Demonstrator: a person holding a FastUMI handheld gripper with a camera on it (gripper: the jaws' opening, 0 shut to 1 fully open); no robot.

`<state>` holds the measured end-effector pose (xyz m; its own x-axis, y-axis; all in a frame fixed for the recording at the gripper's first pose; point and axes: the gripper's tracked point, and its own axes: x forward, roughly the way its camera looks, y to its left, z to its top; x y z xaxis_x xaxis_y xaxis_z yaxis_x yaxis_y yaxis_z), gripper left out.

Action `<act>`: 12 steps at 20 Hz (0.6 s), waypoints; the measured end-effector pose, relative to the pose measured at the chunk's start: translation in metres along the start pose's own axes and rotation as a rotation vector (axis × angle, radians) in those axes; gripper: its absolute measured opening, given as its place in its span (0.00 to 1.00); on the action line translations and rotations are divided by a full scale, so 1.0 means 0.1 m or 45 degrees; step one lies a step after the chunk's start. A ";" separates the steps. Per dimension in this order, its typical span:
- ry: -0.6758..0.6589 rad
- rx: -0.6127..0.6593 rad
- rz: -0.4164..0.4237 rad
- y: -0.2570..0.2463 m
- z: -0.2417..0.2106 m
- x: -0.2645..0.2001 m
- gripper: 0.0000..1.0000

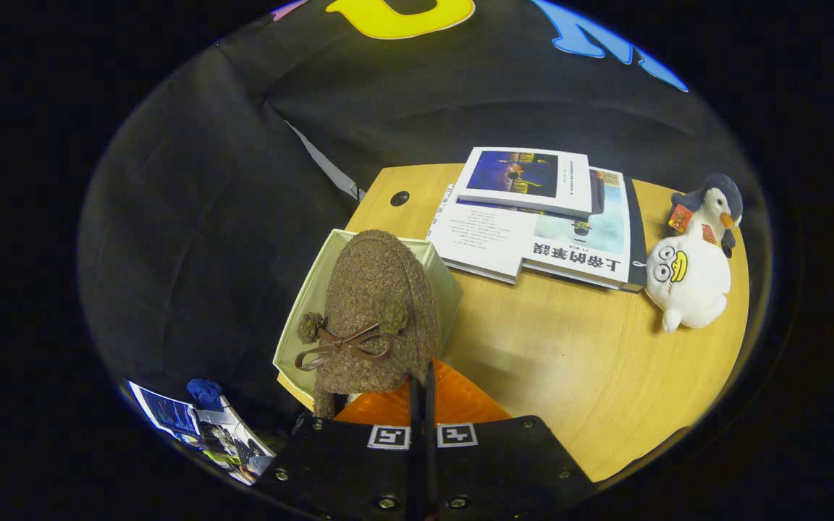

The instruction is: Open the storage box then place both shoes into the box .Put the left shoe in first, then the right shoe, with the right side of both shoes facing outward in a uniform manner.

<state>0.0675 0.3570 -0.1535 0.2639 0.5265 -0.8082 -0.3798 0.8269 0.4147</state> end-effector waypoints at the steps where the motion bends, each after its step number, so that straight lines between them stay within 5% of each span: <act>1: -0.002 -0.010 0.007 0.07 0.05 0.04 0.00; 12: 0.059 -0.119 -0.007 0.64 0.30 0.66 0.00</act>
<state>0.0869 0.4506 -0.1674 0.2255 0.5104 -0.8299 -0.4602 0.8066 0.3710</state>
